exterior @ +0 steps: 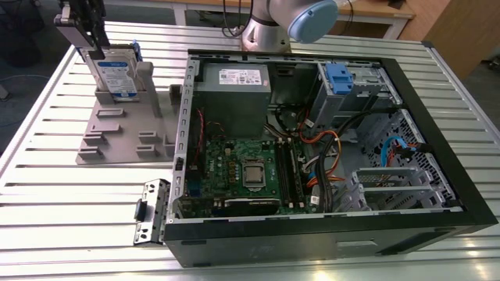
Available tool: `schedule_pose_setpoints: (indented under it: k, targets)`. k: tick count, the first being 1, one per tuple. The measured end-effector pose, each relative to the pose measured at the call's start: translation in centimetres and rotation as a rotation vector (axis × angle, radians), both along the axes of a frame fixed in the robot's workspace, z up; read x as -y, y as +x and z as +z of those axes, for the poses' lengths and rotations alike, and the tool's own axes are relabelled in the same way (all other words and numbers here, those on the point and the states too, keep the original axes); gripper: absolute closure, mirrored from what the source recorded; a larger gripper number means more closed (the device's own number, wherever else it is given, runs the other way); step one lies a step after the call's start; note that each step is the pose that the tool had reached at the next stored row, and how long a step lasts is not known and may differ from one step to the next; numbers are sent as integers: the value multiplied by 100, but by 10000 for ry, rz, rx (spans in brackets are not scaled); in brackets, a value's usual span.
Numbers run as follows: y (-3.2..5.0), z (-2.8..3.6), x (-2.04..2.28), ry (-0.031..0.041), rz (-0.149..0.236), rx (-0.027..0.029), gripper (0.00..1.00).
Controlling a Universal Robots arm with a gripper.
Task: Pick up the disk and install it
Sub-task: 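Pick up the disk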
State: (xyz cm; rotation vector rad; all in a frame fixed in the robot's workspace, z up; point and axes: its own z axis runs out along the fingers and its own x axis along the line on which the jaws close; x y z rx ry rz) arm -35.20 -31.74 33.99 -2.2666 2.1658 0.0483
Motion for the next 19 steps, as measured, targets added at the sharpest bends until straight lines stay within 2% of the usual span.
schedule_pose_setpoints:
  k: [8, 19]
  targets:
    - [-8, -11, -40, 0, -289, 1, 53]
    - [-9, -21, -56, 0, -303, 0, 53]
